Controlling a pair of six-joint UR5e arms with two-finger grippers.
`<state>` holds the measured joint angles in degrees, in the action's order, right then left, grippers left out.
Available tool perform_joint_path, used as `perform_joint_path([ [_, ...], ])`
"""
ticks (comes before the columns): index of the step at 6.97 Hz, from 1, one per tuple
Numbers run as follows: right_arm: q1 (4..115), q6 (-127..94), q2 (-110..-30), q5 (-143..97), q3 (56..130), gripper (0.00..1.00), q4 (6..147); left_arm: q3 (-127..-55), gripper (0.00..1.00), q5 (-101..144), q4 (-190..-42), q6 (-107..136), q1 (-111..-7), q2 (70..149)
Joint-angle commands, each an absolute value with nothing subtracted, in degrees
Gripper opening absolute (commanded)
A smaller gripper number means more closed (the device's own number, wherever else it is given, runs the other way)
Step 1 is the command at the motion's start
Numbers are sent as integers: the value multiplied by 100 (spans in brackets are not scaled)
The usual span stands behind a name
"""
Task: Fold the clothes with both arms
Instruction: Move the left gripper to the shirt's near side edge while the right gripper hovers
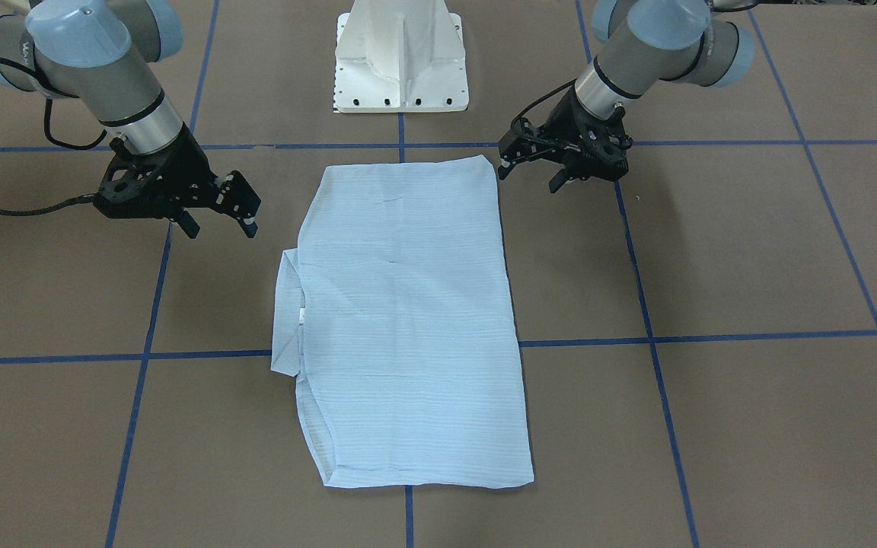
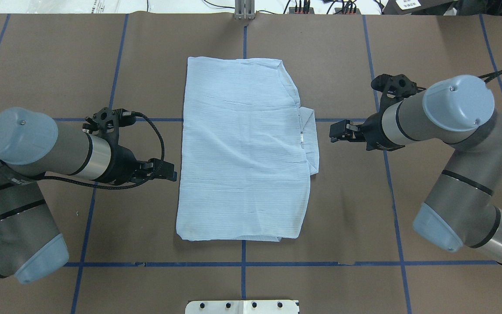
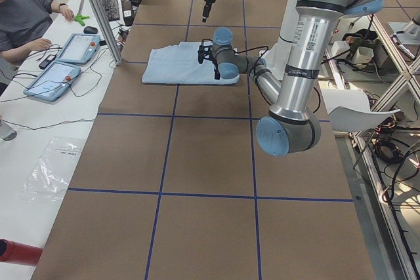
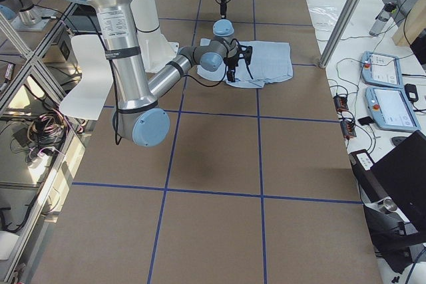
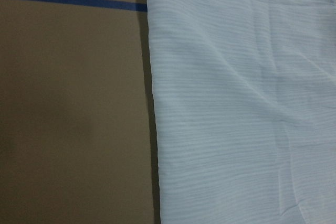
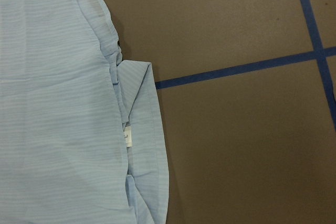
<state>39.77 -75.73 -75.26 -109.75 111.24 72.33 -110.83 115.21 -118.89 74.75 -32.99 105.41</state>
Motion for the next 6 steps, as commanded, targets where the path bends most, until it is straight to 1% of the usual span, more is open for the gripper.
perform_joint_path([
  [1,3964,-7576,-7532,-10969,11127,100,7233,-11083,100,11365,-11778,7638,-3086,10547],
  [2,3973,-7576,-7532,-10969,11127,100,7233,-11074,100,11042,-11525,7690,-2876,10590],
  [6,3964,-7585,-7541,-10977,11127,100,7233,-10829,100,10461,-11487,8164,-2050,10695],
])
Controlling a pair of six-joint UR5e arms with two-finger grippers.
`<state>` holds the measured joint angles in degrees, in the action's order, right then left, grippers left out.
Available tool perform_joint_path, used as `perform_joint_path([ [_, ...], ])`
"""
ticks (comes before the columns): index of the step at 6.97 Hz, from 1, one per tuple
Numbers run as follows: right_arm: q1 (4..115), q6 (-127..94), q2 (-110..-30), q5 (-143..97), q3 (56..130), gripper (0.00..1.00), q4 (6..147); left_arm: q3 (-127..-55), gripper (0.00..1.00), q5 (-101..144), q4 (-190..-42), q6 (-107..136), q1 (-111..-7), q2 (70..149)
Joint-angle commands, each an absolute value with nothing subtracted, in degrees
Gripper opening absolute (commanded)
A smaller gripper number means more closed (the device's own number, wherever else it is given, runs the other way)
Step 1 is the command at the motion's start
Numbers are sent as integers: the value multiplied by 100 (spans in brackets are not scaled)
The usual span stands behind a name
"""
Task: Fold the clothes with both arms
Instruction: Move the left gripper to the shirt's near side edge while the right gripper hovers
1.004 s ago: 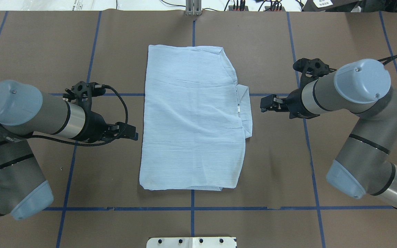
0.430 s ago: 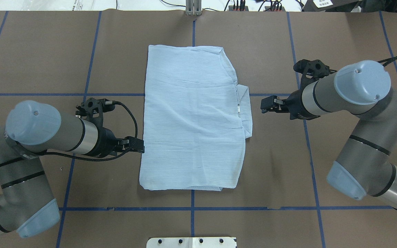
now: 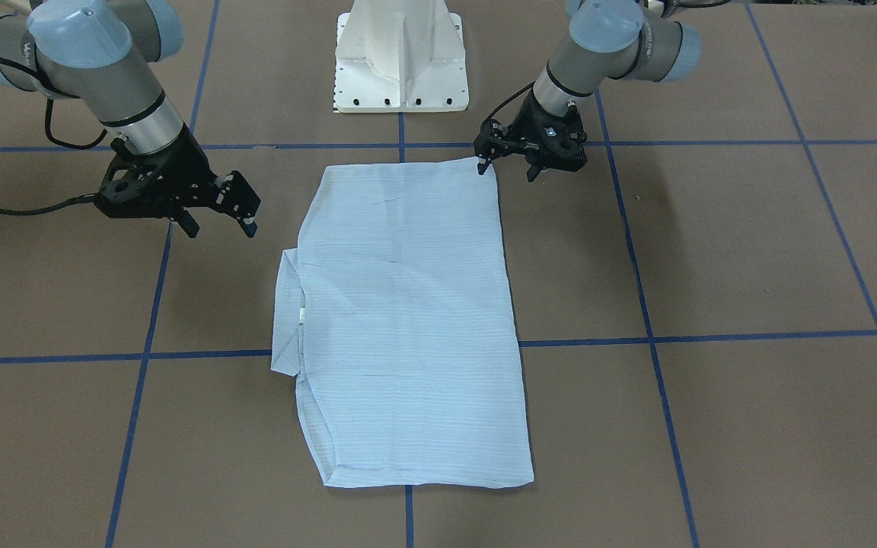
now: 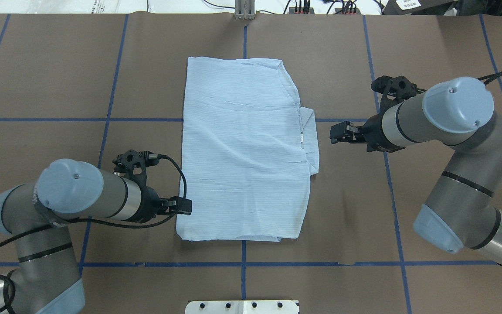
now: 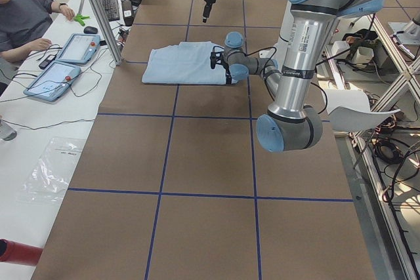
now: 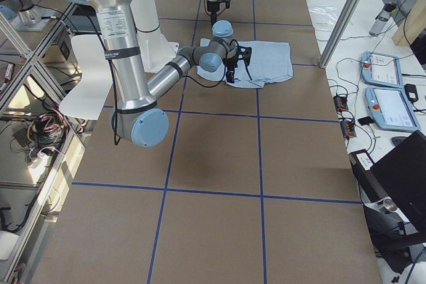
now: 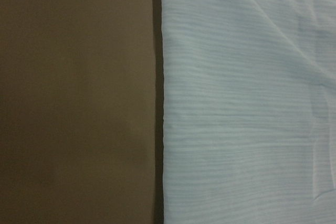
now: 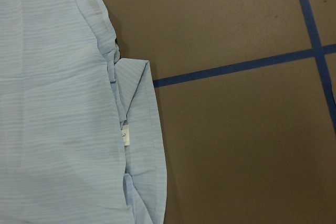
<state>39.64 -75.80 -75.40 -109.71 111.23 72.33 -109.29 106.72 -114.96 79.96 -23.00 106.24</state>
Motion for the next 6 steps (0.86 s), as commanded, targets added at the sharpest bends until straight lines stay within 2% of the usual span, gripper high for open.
perform_joint_path([
  [1,3964,-7576,-7541,-10978,11127,100,7233,-10698,100,10355,-11487,8165,-2048,10766],
  [2,3964,-7576,-7541,-10978,11127,100,7233,-10644,89,10354,-11487,8174,-2048,10801],
  [3,3938,-7585,-7541,-10978,11127,100,7225,-10539,65,10345,-11496,8165,-2048,10837],
  [6,3920,-7585,-7541,-10978,11127,100,7225,-10389,63,10354,-11496,8174,-2048,10995],
])
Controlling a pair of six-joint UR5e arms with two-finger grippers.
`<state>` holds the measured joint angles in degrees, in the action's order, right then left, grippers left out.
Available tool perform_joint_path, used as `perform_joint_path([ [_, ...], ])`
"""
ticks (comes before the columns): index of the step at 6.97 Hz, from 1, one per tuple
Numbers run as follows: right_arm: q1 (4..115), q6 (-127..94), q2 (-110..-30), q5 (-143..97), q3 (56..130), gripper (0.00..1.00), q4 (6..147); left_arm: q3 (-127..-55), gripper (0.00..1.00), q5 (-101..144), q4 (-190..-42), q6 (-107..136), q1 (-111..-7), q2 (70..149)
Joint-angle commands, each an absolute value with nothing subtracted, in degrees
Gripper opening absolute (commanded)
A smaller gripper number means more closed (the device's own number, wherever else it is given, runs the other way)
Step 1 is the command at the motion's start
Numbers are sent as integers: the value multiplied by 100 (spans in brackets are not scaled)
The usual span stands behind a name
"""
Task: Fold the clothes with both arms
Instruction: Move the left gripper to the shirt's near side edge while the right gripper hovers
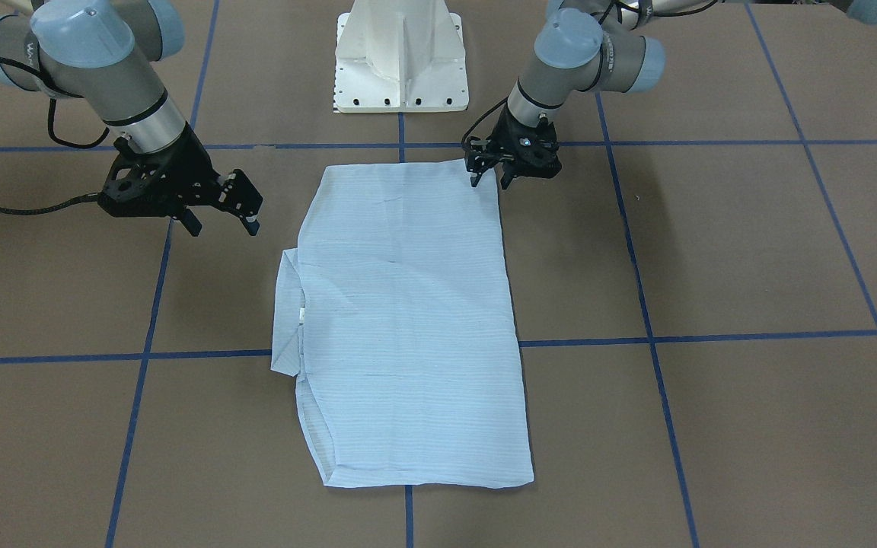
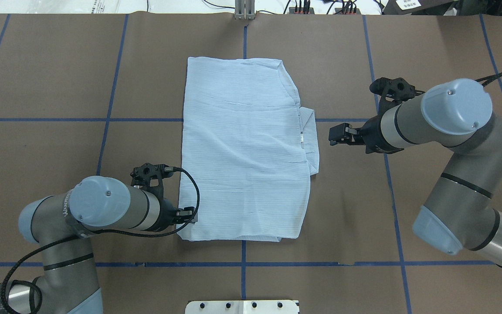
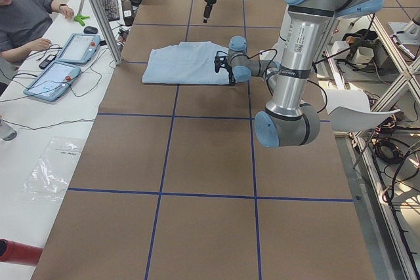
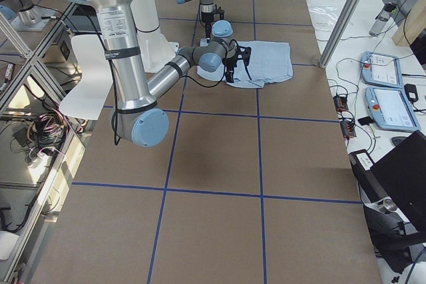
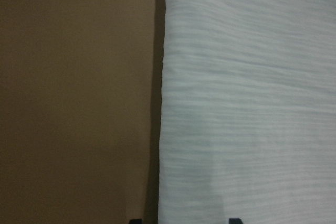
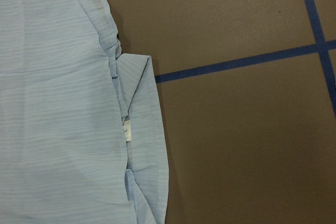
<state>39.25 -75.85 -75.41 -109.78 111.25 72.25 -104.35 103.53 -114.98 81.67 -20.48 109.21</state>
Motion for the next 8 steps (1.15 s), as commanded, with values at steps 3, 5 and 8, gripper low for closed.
perform_joint_path([
  [3,3876,-7681,-7541,-10969,11127,100,7225,-10397,59,10362,-11496,8174,-2030,10987],
  [5,3841,-7838,-7541,-10960,11136,100,7216,-10415,59,10354,-11496,8174,-2030,10978],
  [8,3762,-7953,-7541,-10951,11180,100,7216,-10415,57,10362,-11487,8174,-2030,10960],
])
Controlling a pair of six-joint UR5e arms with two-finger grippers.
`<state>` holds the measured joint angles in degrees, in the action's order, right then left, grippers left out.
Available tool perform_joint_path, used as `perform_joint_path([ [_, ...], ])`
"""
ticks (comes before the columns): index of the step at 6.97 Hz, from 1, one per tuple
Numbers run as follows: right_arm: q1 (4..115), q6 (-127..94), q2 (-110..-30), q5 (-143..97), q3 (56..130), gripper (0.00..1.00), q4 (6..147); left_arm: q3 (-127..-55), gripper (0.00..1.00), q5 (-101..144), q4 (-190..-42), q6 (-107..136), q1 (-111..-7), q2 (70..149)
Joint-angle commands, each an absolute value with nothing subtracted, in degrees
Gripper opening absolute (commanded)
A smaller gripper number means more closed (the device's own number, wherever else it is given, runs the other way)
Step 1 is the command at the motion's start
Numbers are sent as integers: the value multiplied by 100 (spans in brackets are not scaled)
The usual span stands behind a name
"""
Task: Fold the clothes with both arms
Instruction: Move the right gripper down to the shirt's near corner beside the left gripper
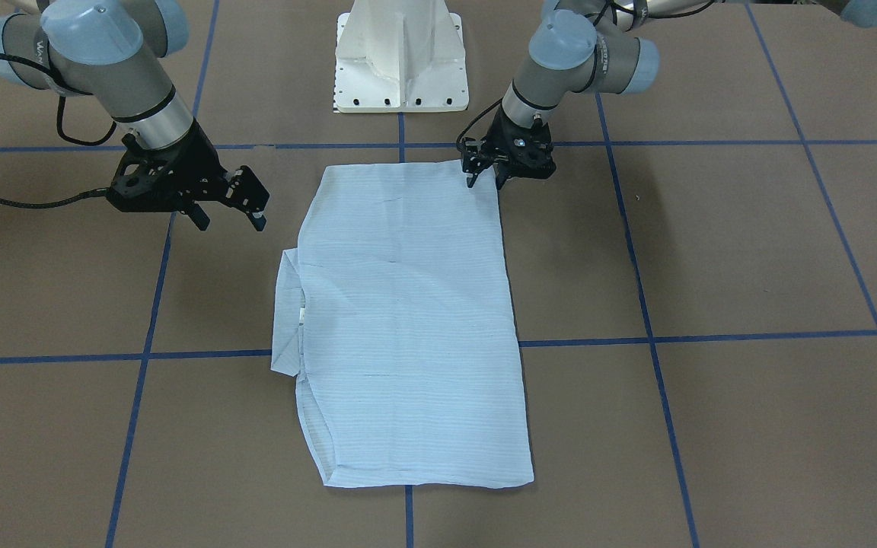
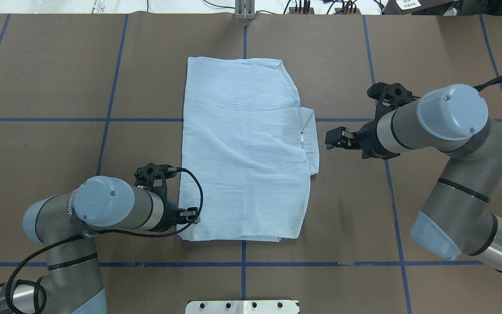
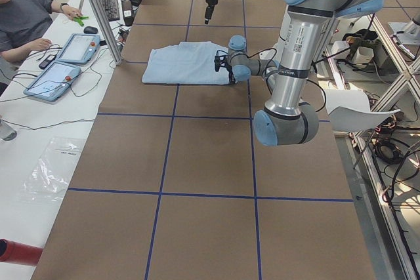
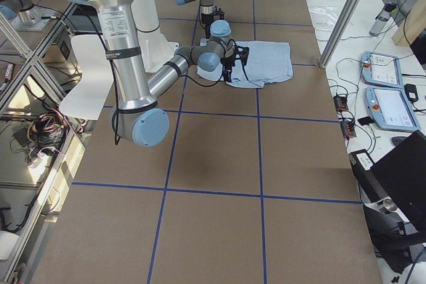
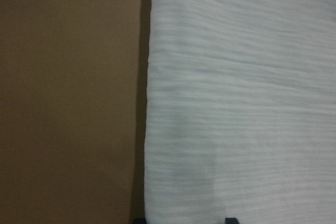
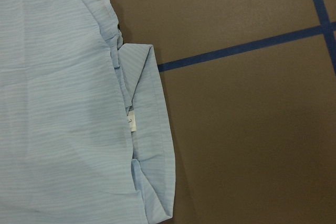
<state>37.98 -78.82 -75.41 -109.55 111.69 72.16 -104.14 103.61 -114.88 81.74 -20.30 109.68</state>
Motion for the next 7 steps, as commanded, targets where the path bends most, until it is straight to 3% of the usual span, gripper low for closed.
perform_joint_path([
  [1,3710,-8067,-7550,-10942,11214,100,7225,-10432,57,10362,-11487,8174,-2030,10960],
  [4,3577,-8305,-7716,-10872,11355,100,7225,-10459,57,10354,-11479,8252,-1882,10934],
  [5,3490,-8401,-7717,-10776,11373,100,7225,-10459,49,10354,-11400,8288,-1846,10960],
  [6,3359,-8602,-7725,-10654,11390,100,7225,-10476,14,10354,-11321,8297,-1837,10977],
  [7,3114,-9040,-7734,-10391,11539,100,7233,-10529,0,10362,-11294,8288,-1846,10978],
])
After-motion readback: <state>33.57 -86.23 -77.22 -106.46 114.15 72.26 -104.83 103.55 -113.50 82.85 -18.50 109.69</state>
